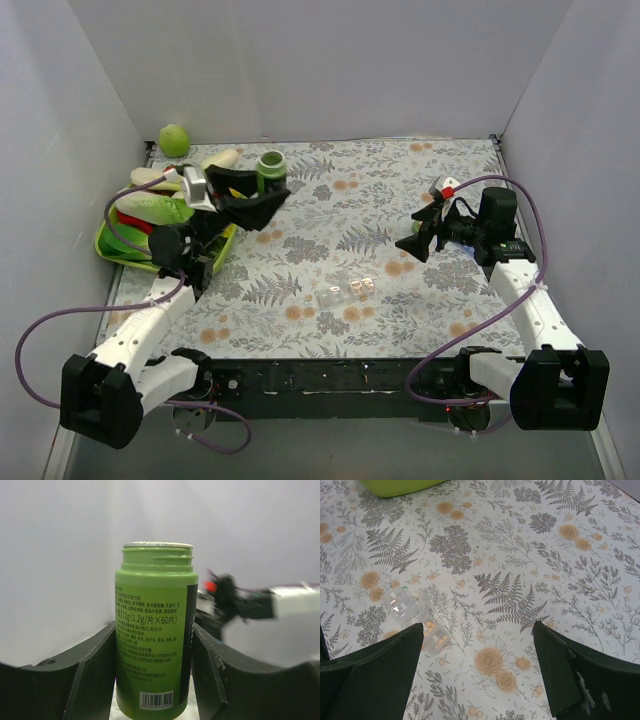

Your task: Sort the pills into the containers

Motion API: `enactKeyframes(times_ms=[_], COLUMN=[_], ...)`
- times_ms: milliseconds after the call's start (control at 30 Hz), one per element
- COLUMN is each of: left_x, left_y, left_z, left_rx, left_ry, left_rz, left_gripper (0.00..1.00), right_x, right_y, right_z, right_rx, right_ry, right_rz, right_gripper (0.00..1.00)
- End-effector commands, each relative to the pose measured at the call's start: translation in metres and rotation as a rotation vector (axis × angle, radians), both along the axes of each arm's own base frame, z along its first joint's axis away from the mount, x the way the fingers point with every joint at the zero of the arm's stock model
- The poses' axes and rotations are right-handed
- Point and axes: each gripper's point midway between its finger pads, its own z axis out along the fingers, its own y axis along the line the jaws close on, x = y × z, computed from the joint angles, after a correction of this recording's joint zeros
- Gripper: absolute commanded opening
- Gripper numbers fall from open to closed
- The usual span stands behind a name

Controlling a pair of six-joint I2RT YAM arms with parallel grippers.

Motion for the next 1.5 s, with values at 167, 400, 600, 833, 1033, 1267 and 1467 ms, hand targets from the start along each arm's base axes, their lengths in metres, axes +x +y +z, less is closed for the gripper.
enactKeyframes(times_ms=[167, 400, 600, 833, 1033, 1267, 1467], left_x=[-0.018, -0.043, -0.055, -0.06, -0.055, -0.047, -0.037], left_y=[-0.007, -0.01, -0.009, -0.02, -0.025, -0.031, -0.033], left_z=[-0.069, -0.171, -0.223, -0.269, -0.29, -0.312, -0.326], left_rx=[0.184, 0.477, 0.609, 0.744, 0.827, 0.937, 1.025], left_ry=[-0.082, 0.038, 0.096, 0.161, 0.2, 0.294, 0.409], left_rz=[-0.066, -0.175, -0.225, -0.273, -0.278, -0.28, -0.258], left_gripper=[0.0, 0.0, 0.0, 0.0, 0.0, 0.0, 0.0], right_x=[0.002, -0.002, -0.013, -0.013, -0.015, -0.015, -0.016], right_y=[-0.005, -0.005, -0.004, -0.008, -0.009, -0.01, -0.01], right_z=[0.003, -0.015, -0.035, -0.048, -0.055, -0.057, -0.054], right_rx=[-0.04, -0.083, -0.101, -0.124, -0.137, -0.145, -0.148], right_ry=[-0.082, -0.069, -0.049, -0.024, -0.001, 0.015, 0.007], right_rz=[-0.014, 0.042, 0.08, 0.073, 0.078, 0.08, 0.079], right_gripper=[0.98, 0.98, 0.98, 0.98, 0.98, 0.98, 0.98])
